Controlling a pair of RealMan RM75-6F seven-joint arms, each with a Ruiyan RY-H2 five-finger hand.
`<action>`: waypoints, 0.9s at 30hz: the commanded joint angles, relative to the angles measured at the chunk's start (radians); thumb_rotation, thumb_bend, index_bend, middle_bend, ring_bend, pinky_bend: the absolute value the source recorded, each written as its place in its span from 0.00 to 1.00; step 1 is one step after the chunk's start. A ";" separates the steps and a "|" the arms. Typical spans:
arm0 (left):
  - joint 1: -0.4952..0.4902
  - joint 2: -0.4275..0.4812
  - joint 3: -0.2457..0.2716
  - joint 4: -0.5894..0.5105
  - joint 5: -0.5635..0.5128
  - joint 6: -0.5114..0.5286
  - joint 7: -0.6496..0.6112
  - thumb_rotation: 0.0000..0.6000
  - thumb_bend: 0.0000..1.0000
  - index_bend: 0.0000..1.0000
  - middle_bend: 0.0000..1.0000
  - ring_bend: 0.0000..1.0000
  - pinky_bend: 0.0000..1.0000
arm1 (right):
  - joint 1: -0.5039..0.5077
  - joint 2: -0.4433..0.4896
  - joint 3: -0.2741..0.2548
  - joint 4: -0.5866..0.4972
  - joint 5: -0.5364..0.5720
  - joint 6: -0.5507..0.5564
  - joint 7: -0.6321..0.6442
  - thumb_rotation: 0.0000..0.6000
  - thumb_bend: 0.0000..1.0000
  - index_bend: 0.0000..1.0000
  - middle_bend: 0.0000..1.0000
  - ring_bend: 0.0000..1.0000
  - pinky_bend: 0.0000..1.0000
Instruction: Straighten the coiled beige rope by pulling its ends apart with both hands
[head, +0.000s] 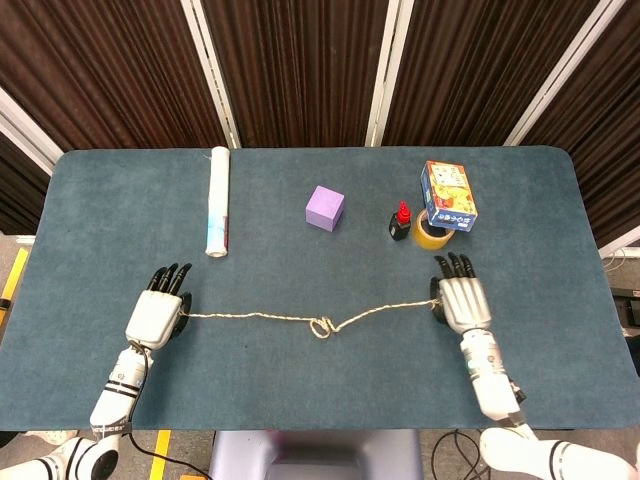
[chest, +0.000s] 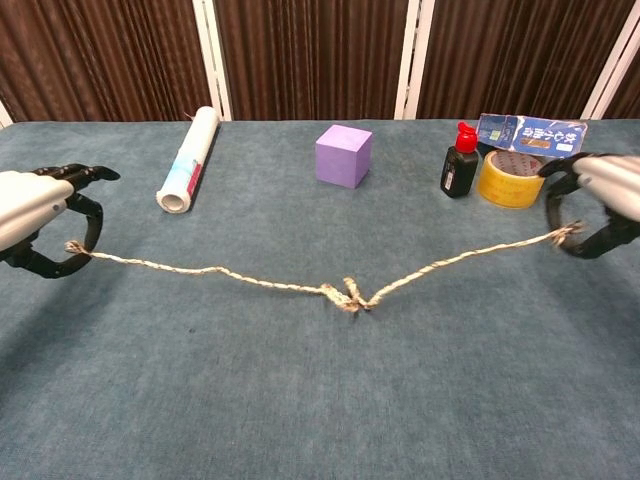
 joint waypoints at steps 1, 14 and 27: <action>0.010 0.012 0.003 0.009 0.002 0.008 -0.008 1.00 0.40 0.61 0.05 0.00 0.12 | -0.013 0.035 0.005 0.000 0.011 0.000 0.020 1.00 0.68 0.82 0.21 0.01 0.00; 0.043 0.057 0.007 0.047 -0.007 0.022 -0.044 1.00 0.40 0.61 0.05 0.00 0.12 | -0.043 0.113 -0.004 0.063 0.040 -0.026 0.083 1.00 0.68 0.82 0.21 0.01 0.00; 0.048 0.058 -0.001 0.079 -0.029 -0.001 -0.046 1.00 0.40 0.61 0.05 0.00 0.12 | -0.065 0.141 -0.010 0.147 0.063 -0.061 0.138 1.00 0.68 0.82 0.21 0.01 0.00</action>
